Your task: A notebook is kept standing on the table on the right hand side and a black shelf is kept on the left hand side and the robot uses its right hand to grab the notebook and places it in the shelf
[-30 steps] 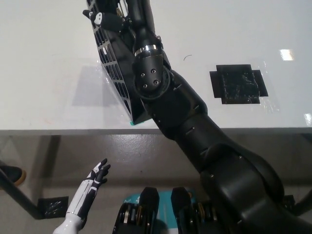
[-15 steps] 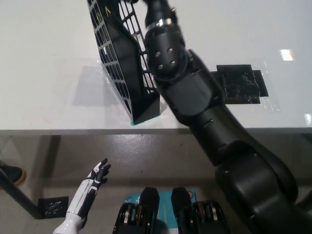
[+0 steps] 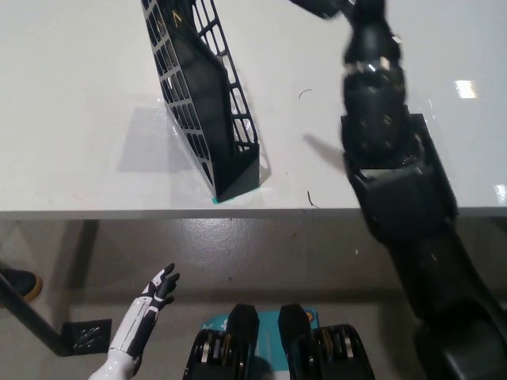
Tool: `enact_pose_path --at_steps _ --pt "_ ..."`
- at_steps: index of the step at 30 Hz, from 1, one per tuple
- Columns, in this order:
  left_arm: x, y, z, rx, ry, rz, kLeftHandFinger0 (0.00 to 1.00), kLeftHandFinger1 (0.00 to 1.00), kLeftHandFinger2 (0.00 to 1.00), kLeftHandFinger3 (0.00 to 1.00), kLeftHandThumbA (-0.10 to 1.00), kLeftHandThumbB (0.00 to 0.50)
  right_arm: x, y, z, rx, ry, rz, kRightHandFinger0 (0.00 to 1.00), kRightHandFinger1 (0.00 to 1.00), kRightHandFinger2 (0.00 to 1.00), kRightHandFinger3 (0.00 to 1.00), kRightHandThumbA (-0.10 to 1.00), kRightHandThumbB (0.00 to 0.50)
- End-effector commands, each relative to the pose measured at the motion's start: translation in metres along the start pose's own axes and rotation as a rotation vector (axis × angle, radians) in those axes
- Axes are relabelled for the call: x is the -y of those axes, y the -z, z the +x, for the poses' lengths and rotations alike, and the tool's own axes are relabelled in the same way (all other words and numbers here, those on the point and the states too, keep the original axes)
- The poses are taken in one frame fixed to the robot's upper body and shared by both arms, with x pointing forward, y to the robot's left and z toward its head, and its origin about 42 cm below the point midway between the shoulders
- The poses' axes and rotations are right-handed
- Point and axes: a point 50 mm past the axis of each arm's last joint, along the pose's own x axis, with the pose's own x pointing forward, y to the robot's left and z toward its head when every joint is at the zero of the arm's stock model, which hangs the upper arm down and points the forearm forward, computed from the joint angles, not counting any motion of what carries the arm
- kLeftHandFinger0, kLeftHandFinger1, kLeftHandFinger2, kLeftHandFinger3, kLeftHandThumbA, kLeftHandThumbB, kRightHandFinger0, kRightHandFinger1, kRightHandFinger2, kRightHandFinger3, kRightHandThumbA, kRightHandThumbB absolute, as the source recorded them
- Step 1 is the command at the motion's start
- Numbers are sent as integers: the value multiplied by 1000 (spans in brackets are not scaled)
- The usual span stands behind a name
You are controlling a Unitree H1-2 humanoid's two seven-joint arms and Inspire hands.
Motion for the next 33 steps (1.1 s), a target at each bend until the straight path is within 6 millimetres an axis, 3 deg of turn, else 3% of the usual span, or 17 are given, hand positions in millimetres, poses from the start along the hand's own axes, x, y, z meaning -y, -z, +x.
enact_pose_path --at_steps 1,3,5,6,7,8,10,12,13,14,19,20,24,27,33 --pt "-5 -17 7 74 14 50 1000 1000 1000 1000 1000 172 111 -138 -70 411 37 19 1000 1000 1000 1000 1000 299" --pt "-5 -17 5 71 17 59 1000 1000 1000 1000 1000 174 113 -132 -105 403 11 38 1000 1000 1000 1000 1000 277" --pt "-5 -17 8 79 14 57 1000 1000 1000 1000 1000 177 109 -123 -138 351 39 83 1000 1000 1000 1000 1000 328" --pt "-5 -17 8 79 13 56 1000 1000 1000 1000 1000 177 107 -121 -147 332 47 90 1000 1000 1000 1000 1000 323" --pt "-5 -16 7 77 13 54 1000 1000 1000 1000 1000 177 105 -119 -158 308 55 97 1000 1000 1000 1000 1000 363" --pt "-6 -16 7 76 14 54 1000 1000 1000 1000 1000 187 102 -112 -177 280 48 108 1000 1000 1000 1000 1000 297" --pt "-6 -15 6 72 12 52 1000 1000 1000 1000 1000 195 97 -95 -210 200 36 108 1000 1000 1000 1000 1000 306" --pt "-6 -16 7 76 11 48 1000 1000 1000 1000 1000 190 94 -75 -231 121 12 109 1000 1000 1000 1000 1000 278" --pt "-6 -16 7 76 11 48 1000 1000 1000 1000 1000 190 94 -75 -232 120 11 109 1000 1000 1000 1000 1000 279" --pt "-5 -16 4 75 11 47 1000 1000 1000 1000 1000 190 93 -61 -252 40 -1 101 1000 1000 1000 1000 1000 285" --pt "-8 -17 7 92 -2 43 1000 1000 1000 1000 1000 199 85 -25 -293 -145 -37 181 1000 1000 1000 1000 1000 298" --pt "-8 -17 6 96 -4 50 1000 1000 1000 1000 1000 198 84 -11 -304 -182 -45 174 1000 1000 1000 1000 1000 273" --pt "-8 -16 6 116 8 47 1000 1000 1000 1000 1000 150 84 23 -331 -395 -68 192 1000 1000 1000 1000 1000 279" --pt "-8 -16 6 121 8 39 1000 1000 1000 1000 1000 151 83 50 -347 -513 -77 178 1000 1000 1000 1000 1000 305" --pt "-7 -17 6 128 7 39 1000 1000 1000 1000 1000 160 81 75 -363 -603 -97 199 1000 1000 1000 1000 1000 274"
